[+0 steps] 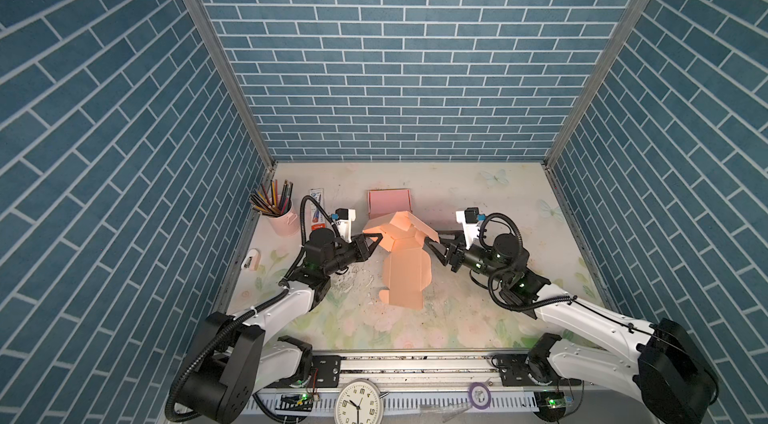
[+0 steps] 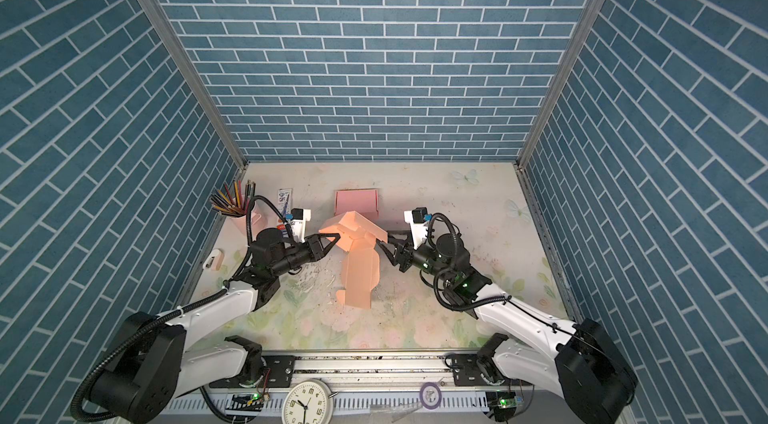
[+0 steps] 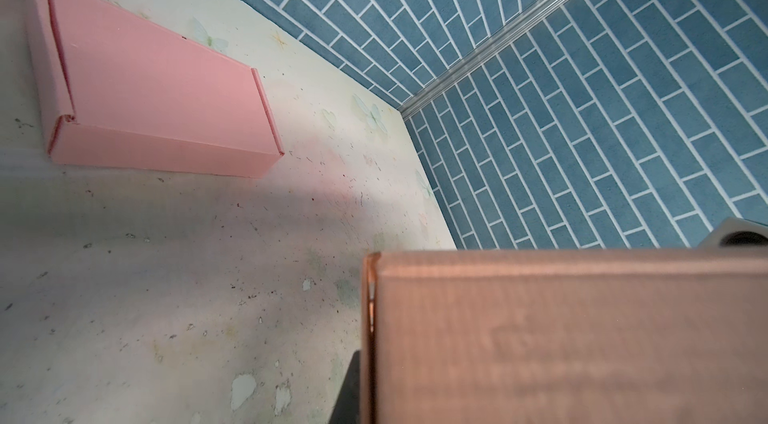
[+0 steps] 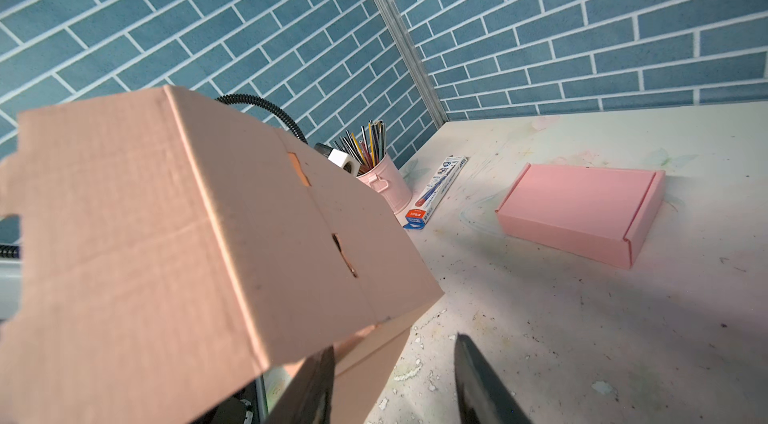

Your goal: Fold the paper box

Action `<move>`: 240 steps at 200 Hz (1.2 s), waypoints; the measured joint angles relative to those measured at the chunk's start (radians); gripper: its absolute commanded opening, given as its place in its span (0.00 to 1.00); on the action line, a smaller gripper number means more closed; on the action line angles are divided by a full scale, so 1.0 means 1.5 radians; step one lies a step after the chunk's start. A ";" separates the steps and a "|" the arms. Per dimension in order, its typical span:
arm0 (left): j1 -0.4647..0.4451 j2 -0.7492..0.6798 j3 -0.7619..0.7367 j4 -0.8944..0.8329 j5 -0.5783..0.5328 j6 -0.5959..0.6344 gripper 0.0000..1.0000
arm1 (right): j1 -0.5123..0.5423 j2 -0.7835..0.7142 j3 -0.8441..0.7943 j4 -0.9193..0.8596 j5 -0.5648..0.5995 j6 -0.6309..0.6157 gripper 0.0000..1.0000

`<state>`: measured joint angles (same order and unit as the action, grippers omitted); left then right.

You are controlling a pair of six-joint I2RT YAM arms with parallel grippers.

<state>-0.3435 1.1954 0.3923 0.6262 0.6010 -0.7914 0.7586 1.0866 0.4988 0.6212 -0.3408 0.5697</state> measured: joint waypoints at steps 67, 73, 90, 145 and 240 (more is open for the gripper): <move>0.001 0.003 -0.008 0.007 -0.001 -0.006 0.11 | 0.001 -0.020 0.000 -0.023 0.004 0.002 0.48; 0.002 0.003 -0.009 0.009 -0.001 -0.007 0.11 | 0.001 -0.027 -0.001 -0.028 0.005 0.001 0.48; 0.005 0.004 -0.009 0.013 -0.001 -0.009 0.11 | 0.002 -0.052 -0.005 -0.046 0.009 0.000 0.48; 0.021 0.004 -0.010 0.015 0.000 -0.012 0.11 | 0.002 -0.156 -0.023 -0.155 0.038 -0.037 0.50; 0.033 -0.013 -0.005 -0.080 0.030 0.057 0.11 | -0.033 -0.239 0.051 -0.332 0.092 -0.115 0.52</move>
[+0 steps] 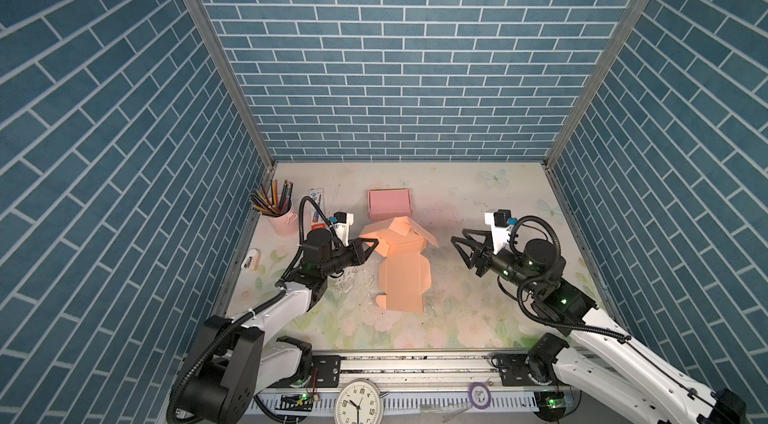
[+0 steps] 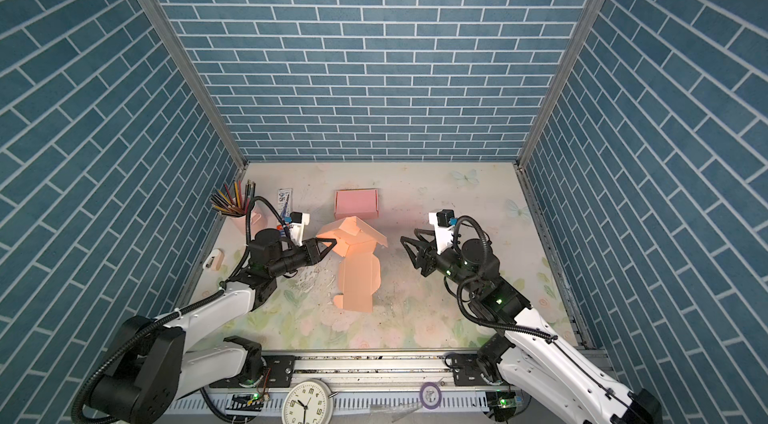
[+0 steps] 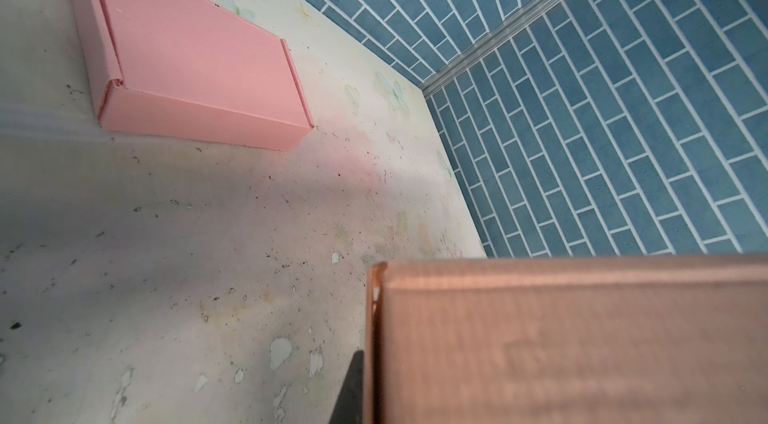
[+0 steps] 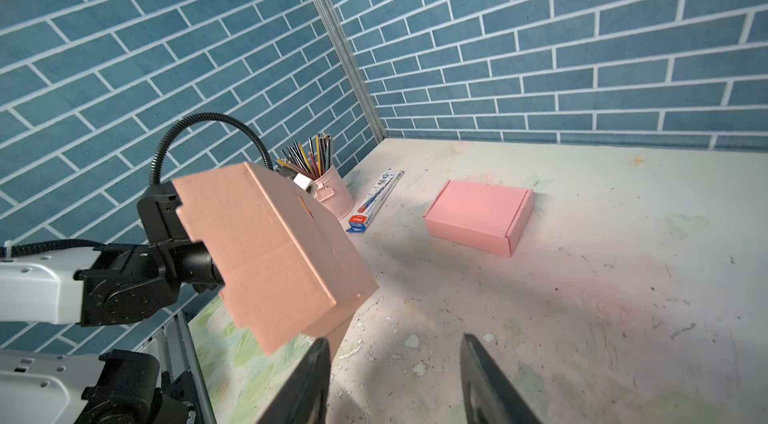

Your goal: Fold the paper box

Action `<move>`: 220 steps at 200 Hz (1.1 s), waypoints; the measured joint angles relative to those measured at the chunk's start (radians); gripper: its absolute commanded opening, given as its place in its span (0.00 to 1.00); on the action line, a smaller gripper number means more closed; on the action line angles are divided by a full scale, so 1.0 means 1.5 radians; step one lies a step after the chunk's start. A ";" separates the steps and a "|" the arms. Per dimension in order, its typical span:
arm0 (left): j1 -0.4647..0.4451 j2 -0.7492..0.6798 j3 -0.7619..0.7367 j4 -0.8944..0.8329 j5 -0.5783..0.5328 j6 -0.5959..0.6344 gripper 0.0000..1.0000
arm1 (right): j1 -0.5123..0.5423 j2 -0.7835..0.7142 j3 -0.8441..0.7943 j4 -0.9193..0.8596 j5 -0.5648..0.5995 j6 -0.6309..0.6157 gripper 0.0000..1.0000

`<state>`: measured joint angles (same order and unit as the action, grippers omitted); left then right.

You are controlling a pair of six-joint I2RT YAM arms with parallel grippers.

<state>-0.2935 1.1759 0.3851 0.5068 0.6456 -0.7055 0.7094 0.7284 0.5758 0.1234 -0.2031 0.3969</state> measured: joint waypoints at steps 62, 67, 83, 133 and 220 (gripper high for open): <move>0.000 -0.003 0.001 -0.033 0.009 0.023 0.11 | 0.000 0.052 0.007 -0.002 -0.061 -0.040 0.51; 0.000 -0.002 0.001 -0.035 0.010 0.023 0.11 | 0.000 0.056 0.008 -0.002 -0.068 -0.042 0.51; -0.002 0.001 0.001 -0.039 0.010 0.026 0.11 | 0.000 0.073 0.014 -0.001 -0.092 -0.045 0.51; -0.012 0.019 0.002 -0.051 0.012 0.032 0.11 | 0.000 0.120 0.043 0.012 -0.146 -0.060 0.49; -0.035 0.046 0.011 -0.061 0.014 0.040 0.11 | 0.008 0.191 0.068 0.006 -0.187 -0.079 0.42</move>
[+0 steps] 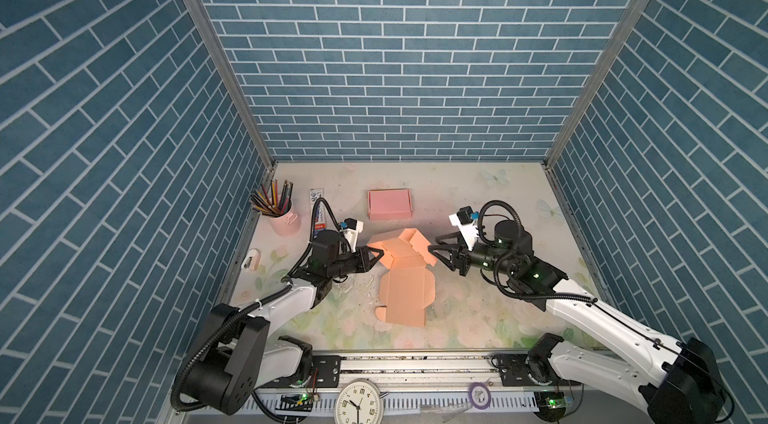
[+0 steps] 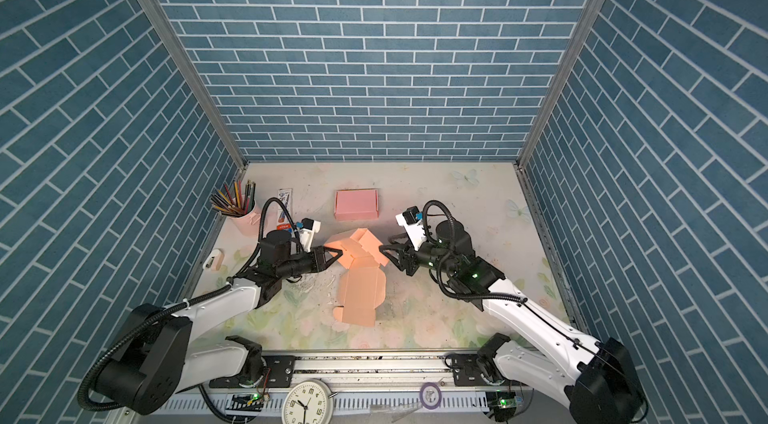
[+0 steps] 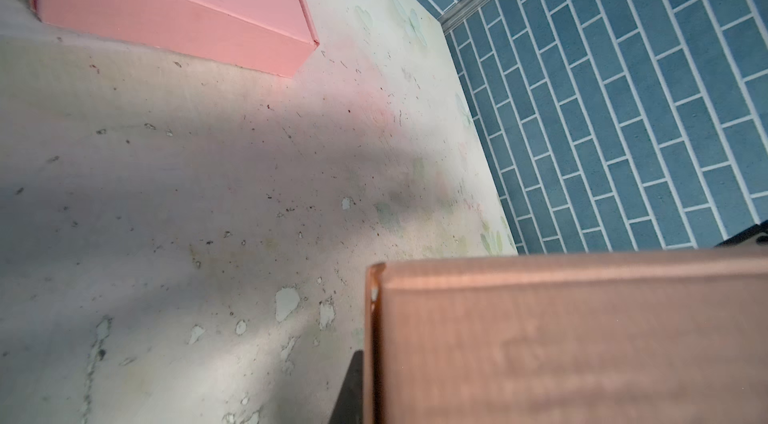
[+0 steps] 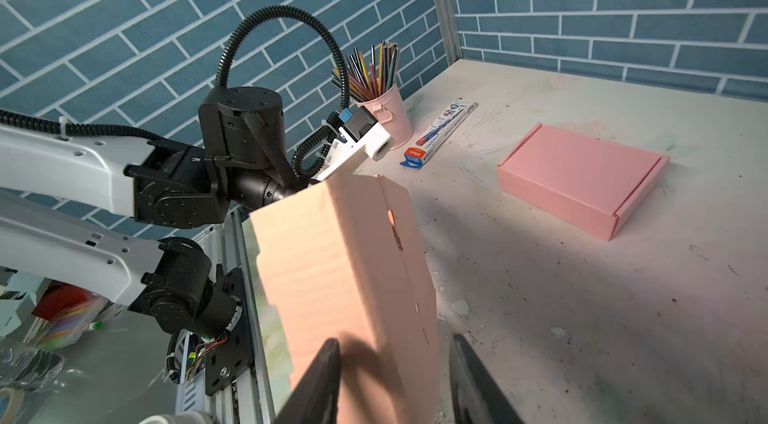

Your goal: Fold the paper box

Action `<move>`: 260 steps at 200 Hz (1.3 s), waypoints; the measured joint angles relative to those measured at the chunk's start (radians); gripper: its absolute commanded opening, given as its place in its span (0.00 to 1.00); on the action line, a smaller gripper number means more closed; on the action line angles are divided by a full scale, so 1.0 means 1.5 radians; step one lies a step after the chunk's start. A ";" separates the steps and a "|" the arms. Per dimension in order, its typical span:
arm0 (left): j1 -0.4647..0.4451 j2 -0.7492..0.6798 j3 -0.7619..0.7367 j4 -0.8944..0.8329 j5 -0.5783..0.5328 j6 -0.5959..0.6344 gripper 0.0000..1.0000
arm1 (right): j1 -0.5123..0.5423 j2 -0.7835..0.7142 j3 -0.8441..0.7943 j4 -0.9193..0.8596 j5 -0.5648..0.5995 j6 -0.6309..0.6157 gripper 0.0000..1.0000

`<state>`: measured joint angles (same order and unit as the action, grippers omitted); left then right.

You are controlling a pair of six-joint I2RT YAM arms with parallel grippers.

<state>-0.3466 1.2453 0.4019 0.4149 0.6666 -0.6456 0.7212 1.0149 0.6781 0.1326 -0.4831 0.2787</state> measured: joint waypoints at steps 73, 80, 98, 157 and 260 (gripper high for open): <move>-0.011 0.020 0.001 -0.001 -0.010 -0.001 0.11 | 0.058 0.039 0.065 -0.063 0.069 -0.039 0.30; -0.012 0.022 0.001 -0.001 -0.011 -0.001 0.11 | 0.064 0.043 0.069 -0.068 0.078 -0.041 0.29; -0.014 0.025 0.001 -0.001 -0.015 -0.001 0.11 | 0.082 0.056 0.081 -0.085 0.110 -0.047 0.29; -0.020 0.040 0.001 -0.002 -0.038 -0.016 0.11 | 0.152 0.125 0.141 -0.150 0.272 -0.052 0.30; -0.048 0.047 0.002 -0.015 -0.122 -0.076 0.12 | 0.257 0.291 0.289 -0.284 0.597 -0.044 0.30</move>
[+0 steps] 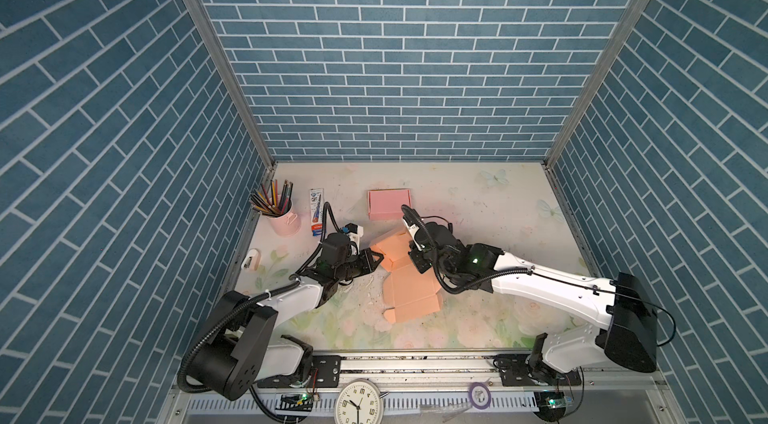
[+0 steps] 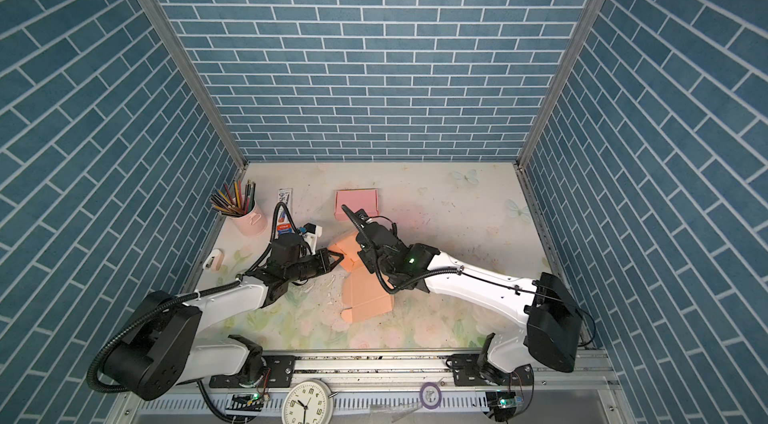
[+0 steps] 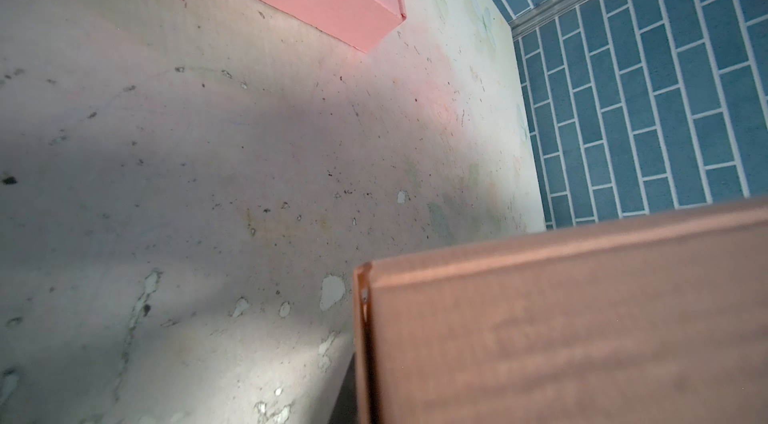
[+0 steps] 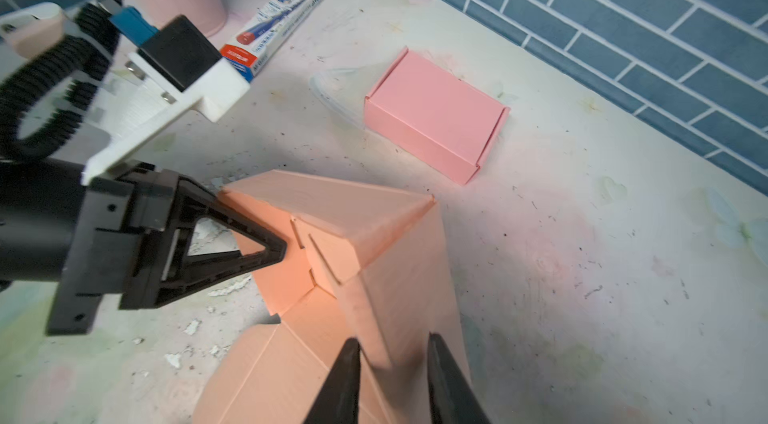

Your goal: Fold the paper box

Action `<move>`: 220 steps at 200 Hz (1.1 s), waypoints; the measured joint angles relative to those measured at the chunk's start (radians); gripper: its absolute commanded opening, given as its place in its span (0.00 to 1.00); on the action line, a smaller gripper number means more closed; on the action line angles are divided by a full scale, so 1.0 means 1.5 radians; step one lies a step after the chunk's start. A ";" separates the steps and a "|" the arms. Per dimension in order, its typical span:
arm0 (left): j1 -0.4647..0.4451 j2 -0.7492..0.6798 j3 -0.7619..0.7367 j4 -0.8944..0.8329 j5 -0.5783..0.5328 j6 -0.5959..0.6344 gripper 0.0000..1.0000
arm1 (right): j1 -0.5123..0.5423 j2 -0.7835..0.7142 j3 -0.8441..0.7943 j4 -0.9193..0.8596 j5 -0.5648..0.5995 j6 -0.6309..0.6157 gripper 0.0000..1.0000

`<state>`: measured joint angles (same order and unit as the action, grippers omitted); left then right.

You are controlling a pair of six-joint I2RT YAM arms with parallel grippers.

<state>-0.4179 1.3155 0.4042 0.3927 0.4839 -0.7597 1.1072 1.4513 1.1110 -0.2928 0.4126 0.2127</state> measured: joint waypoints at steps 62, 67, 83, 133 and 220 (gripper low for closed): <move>-0.008 0.002 0.006 -0.015 -0.029 -0.014 0.12 | 0.023 0.066 0.060 -0.077 0.112 0.001 0.30; -0.009 0.002 0.007 -0.015 -0.031 -0.015 0.12 | 0.024 0.072 0.066 -0.082 0.120 0.002 0.30; -0.012 0.002 0.008 -0.014 -0.034 -0.018 0.12 | 0.029 0.090 0.086 -0.100 0.141 0.007 0.29; -0.023 0.009 0.009 -0.010 -0.045 -0.041 0.11 | 0.046 0.161 0.154 -0.159 0.221 0.011 0.18; -0.035 0.013 0.011 -0.013 -0.055 -0.062 0.11 | 0.063 0.214 0.191 -0.221 0.326 0.017 0.11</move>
<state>-0.4702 1.3346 0.4206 0.3725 0.4011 -0.8528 1.2015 1.7729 1.3979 -0.6247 0.9009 0.2375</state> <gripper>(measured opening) 0.116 0.088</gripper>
